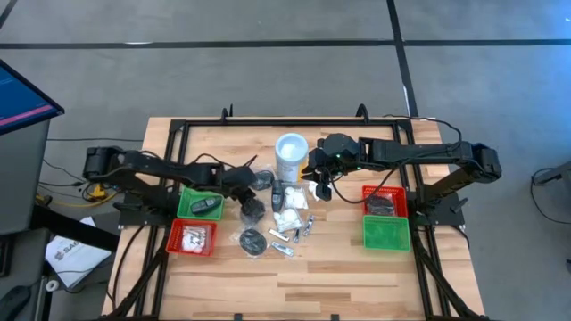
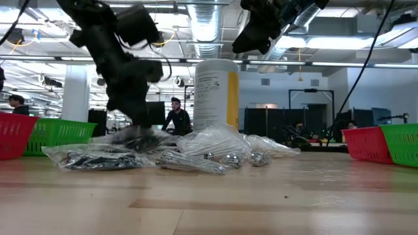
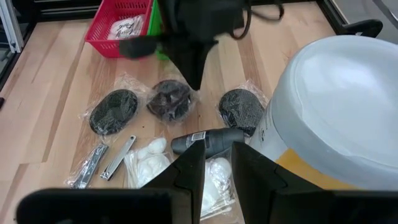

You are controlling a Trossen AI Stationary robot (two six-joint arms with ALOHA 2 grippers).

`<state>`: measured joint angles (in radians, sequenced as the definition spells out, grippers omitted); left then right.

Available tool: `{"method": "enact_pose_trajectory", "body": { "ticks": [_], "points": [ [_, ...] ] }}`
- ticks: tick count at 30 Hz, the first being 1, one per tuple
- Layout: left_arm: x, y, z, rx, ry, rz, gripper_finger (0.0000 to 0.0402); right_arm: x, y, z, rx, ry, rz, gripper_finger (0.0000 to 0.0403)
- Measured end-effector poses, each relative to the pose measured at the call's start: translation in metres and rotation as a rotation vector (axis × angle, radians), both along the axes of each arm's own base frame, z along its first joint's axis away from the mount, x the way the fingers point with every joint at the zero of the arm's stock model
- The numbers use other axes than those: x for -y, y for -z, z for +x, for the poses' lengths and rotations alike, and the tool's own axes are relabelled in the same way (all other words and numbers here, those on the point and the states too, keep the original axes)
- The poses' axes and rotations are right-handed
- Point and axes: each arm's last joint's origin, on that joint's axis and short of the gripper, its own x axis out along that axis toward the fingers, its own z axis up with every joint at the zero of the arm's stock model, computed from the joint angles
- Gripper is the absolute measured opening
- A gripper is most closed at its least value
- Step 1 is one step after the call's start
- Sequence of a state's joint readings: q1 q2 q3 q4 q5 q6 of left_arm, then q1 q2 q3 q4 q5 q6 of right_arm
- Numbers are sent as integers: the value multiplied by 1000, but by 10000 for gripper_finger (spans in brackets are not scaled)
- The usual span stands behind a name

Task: Pick & Place Travel size toiletries
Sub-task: Put the hairbrush into the right red bin

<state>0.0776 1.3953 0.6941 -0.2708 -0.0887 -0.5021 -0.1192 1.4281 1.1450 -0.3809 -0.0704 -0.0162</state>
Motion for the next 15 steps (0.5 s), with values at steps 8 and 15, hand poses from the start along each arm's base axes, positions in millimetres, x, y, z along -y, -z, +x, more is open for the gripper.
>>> {"method": "enact_pose_trajectory", "body": {
  "ticks": [8, 15],
  "points": [
    [10, -36, -13, 159, 30, 22, 0, 0, 0, 0, 0, 4, 5, 72],
    [19, -61, -23, 295, 67, 32, 0, 0, 0, 0, 0, 8, 10, 72]
  ]
}}
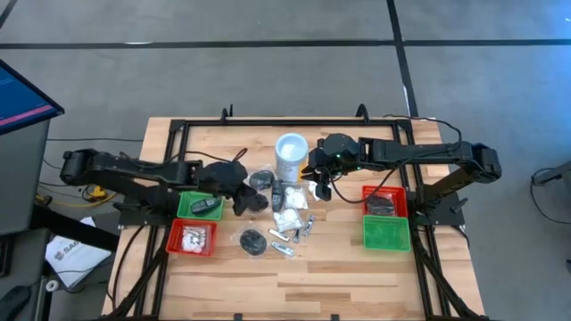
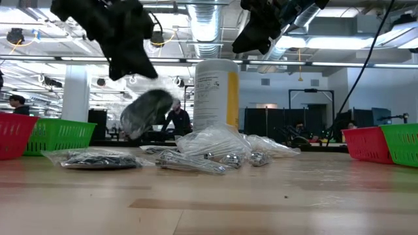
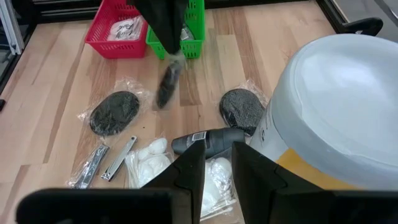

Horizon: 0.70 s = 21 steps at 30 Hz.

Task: Pick & Place Travel size toiletries
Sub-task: Put the hairbrush into the right red bin

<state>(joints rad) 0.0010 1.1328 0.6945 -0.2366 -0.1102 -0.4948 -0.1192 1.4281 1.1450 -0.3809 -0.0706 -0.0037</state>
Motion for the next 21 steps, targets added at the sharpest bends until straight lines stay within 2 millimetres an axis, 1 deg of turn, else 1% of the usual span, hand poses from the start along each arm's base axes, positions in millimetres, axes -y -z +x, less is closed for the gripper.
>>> {"method": "enact_pose_trajectory", "body": {
  "ticks": [5, 12, 21],
  "points": [
    [4, -14, 2, 124, 21, 43, 0, 0, 0, 0, 4, 2, 3, 72],
    [3, -19, 6, 185, -6, 102, 0, -1, -2, 1, 20, -8, 7, 72],
    [1, -32, 11, 318, -20, 189, 0, -7, -2, 2, 24, -29, 7, 72]
  ]
}}
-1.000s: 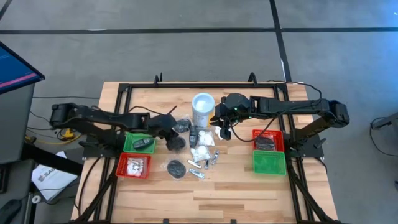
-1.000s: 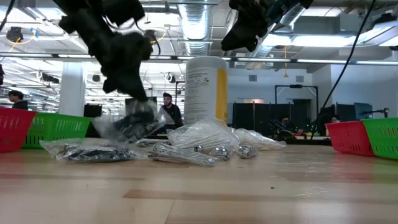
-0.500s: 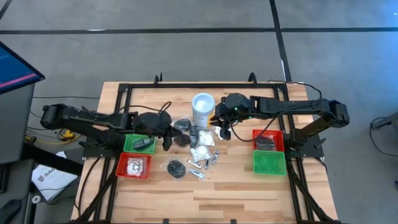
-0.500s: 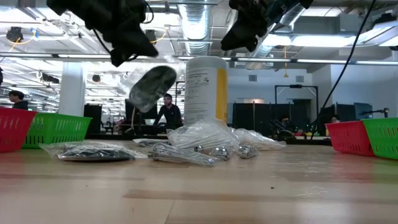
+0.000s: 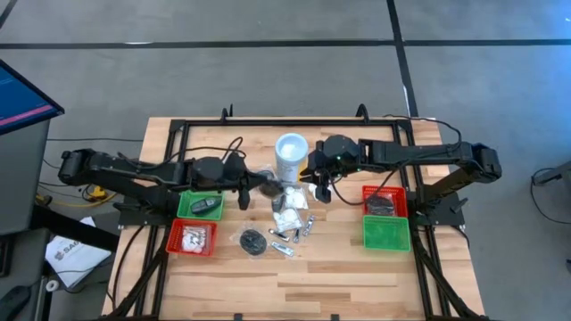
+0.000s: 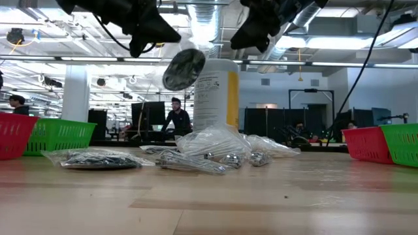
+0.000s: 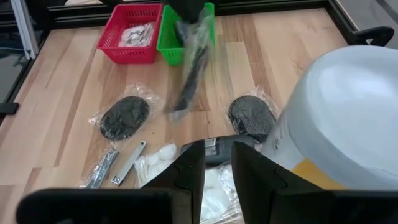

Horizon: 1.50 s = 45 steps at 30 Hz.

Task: Pick & Place Travel size toiletries
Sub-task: Put the hairbrush into the right red bin

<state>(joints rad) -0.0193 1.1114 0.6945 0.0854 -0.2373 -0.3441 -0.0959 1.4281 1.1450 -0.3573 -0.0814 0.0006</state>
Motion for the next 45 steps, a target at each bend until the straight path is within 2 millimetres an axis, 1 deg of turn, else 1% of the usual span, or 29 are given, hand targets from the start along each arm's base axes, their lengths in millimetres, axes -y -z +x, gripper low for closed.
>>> {"method": "enact_pose_trajectory", "body": {
  "ticks": [6, 13, 18, 24, 28, 31, 39, 42, 45],
  "points": [
    [0, -6, 2, 60, -3, 31, 0, -7, -1, 1, 8, -23, -1, 72],
    [-1, 4, 15, 57, -25, 41, 0, -15, -1, 1, 7, -43, 8, 72],
    [-1, 10, 25, 69, -20, 58, 0, -16, 0, 1, -2, -35, 21, 72],
    [0, 9, 27, 88, -15, 78, 0, -16, 1, 0, -18, -20, 47, 72],
    [0, 9, 27, 89, -14, 81, 0, -17, 1, 0, -18, -41, 64, 76],
    [0, 9, 27, 91, -13, 85, 0, -17, 1, 0, -18, -41, 64, 94],
    [0, 6, 28, 114, -8, 104, 0, -16, -1, 2, 17, -35, 63, 183],
    [0, 6, 28, 118, -8, 105, 0, -16, 1, 6, 23, -38, 58, 204],
    [0, 4, 28, 134, -7, 104, 0, -16, 0, 9, 53, -41, 54, 216]
  ]
}}
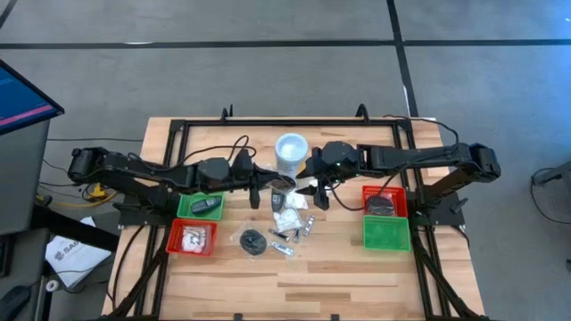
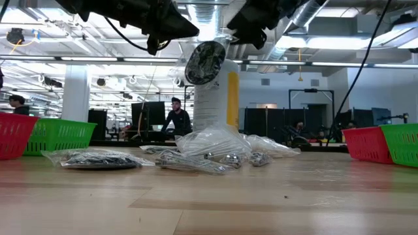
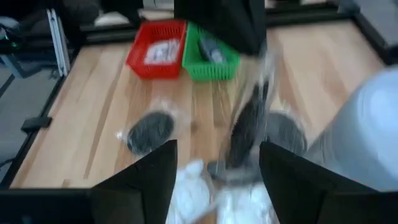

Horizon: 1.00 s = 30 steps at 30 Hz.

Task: Pick & Place Travel size toiletries
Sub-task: Put the hairbrush into the right red bin

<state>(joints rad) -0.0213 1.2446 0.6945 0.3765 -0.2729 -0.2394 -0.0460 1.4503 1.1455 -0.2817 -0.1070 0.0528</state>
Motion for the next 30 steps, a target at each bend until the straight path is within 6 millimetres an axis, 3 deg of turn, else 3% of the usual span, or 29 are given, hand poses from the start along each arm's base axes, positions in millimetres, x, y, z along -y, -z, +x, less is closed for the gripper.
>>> {"method": "enact_pose_trajectory", "body": {
  "ticks": [6, 11, 15, 20, 30],
  "points": [
    [4, -6, 1, 54, 19, 28, 0, 1, 12, 12, 2, -10, -16, 214],
    [5, -7, 1, 67, 26, 40, 0, 2, 11, 17, 41, 3, -6, 181],
    [7, -7, 1, 66, 32, 41, 0, 2, 10, 16, 47, 0, -12, 124],
    [7, -7, 1, 66, 33, 41, 0, 1, 10, 16, 47, -23, -47, 22],
    [7, -7, 1, 65, 32, 40, 0, 0, 11, 15, 26, 11, -79, 19]
  ]
}}
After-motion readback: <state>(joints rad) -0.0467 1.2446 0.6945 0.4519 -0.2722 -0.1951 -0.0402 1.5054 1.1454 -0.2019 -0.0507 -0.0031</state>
